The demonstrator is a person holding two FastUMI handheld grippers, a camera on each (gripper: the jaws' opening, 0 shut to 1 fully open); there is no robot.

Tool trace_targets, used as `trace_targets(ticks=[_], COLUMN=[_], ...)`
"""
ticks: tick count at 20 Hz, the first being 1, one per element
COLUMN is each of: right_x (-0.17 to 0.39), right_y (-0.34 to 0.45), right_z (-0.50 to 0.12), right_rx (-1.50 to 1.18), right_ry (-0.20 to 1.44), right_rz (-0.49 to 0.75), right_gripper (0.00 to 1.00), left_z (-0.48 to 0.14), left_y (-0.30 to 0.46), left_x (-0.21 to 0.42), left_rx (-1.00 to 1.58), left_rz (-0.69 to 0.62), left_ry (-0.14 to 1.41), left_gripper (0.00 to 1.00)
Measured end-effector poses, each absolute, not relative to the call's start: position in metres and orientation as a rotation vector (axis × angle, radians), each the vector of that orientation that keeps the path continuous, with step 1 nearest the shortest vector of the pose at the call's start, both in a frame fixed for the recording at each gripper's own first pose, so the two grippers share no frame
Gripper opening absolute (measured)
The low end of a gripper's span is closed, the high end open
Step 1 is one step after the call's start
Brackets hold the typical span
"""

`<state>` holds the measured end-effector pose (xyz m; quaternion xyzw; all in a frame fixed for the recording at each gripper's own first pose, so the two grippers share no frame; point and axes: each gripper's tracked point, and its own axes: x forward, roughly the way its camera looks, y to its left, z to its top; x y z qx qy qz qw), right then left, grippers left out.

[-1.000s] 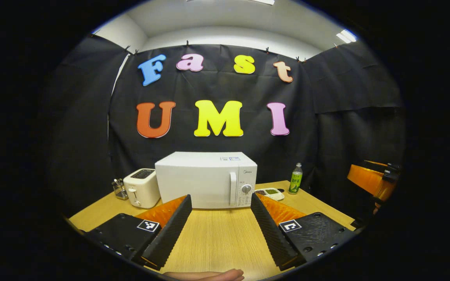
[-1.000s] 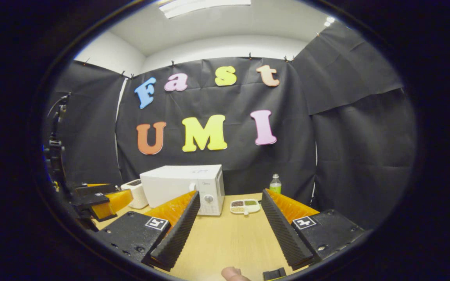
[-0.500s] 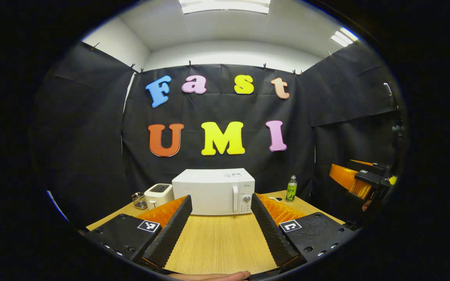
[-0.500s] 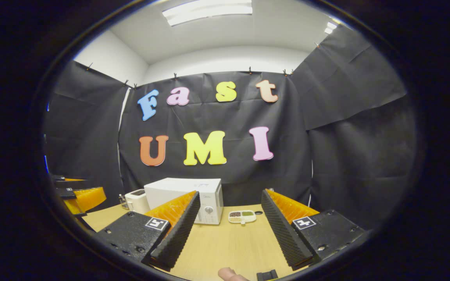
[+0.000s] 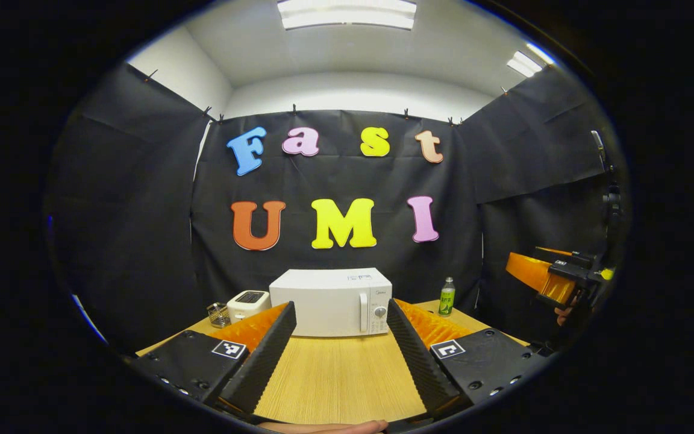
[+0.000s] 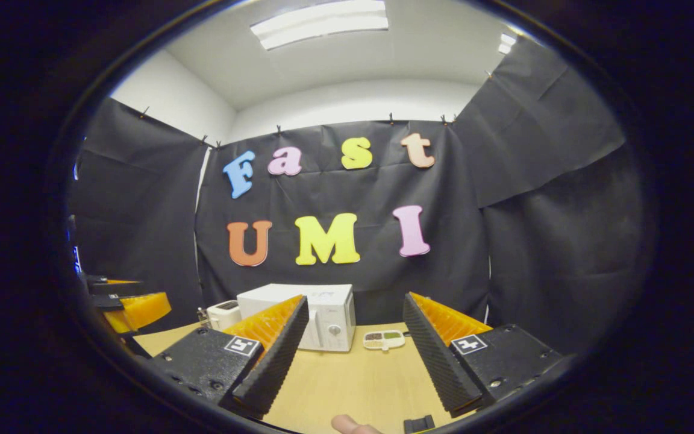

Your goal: Open the microwave oven with the left hand, put the food in, and close the microwave oven.

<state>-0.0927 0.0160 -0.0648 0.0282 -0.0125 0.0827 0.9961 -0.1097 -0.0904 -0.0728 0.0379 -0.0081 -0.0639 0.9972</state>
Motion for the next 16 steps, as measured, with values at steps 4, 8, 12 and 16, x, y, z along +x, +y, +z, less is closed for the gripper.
trace_targets(ticks=[4,8,12,16], right_x=[-0.093,-0.094,-0.096,-0.097], right_y=[0.013,0.009,0.008,0.009], right_z=[-0.068,-0.072,-0.069,-0.069], right_rx=[0.059,0.066,0.065,0.071], right_ry=[-0.011,0.007,-0.002,-0.004], right_rz=[0.157,0.153,0.158,0.161], right_gripper=[0.91,0.91,0.91,0.91], left_z=[-0.065,-0.063,-0.061,-0.065], left_y=[-0.086,-0.088,-0.092,-0.089], left_x=[-0.117,-0.123,-0.125,-0.122], left_rx=[0.068,0.05,0.066,0.056], left_rz=[-0.119,-0.147,-0.167,-0.171], left_ry=[-0.041,-0.044,-0.072,-0.063], left_gripper=[0.95,0.95,0.95,0.85])
